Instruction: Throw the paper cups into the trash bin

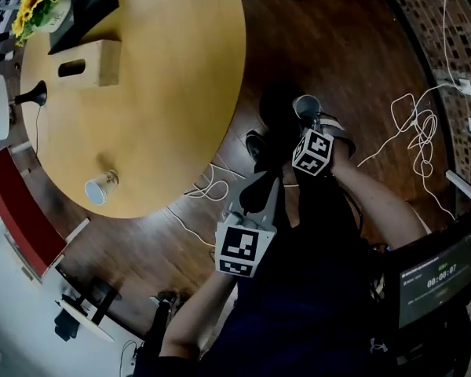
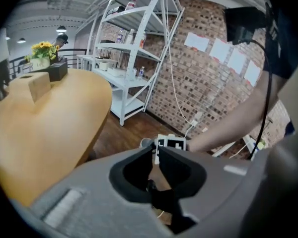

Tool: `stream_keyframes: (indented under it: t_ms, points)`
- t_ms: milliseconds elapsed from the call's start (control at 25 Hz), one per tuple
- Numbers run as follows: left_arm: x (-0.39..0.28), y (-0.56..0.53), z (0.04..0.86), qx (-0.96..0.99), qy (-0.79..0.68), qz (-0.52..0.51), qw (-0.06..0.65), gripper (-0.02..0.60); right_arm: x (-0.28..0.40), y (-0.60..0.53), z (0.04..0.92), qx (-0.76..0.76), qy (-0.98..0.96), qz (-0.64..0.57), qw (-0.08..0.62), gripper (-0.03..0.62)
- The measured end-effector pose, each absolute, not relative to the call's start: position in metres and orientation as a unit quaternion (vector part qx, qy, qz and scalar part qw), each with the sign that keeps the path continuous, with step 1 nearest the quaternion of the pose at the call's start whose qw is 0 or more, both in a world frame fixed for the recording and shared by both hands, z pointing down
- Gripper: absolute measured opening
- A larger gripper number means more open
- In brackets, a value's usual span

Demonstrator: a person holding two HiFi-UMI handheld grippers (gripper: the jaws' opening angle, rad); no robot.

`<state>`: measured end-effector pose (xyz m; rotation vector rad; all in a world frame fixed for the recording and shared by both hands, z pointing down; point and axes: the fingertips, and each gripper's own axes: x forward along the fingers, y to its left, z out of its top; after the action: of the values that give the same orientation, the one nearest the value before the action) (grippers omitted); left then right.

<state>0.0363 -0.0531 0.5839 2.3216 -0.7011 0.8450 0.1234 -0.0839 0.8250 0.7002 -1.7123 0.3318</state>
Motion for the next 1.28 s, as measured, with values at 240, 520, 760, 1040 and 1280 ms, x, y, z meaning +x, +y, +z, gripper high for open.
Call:
stream_keyframes:
  t_ms: [240,520,760,1040,1280]
  points:
    - [0.029,-0.034,0.66,0.865,-0.246,0.343,0.272,0.005,0.103,-0.09,0.955,0.252,-0.746,0.093,0.61,0.029]
    - [0.019,-0.008,0.727,0.837,-0.238,0.354,0.342,0.005,0.085,-0.103,1.081,0.217,-0.763,0.064,0.605,0.029]
    - [0.009,-0.013,0.741,0.829,-0.245,0.362,0.348,0.005,0.064,-0.098,1.146,0.193,-0.761,0.046,0.617,0.029]
    - [-0.003,-0.025,0.755,0.831,-0.252,0.351,0.351,0.005,0.055,-0.109,1.2,0.167,-0.749,0.03,0.64,0.029]
    - [-0.006,-0.027,0.758,0.829,-0.254,0.349,0.354,0.005,0.066,-0.112,1.235,0.155,-0.738,0.029,0.656,0.029]
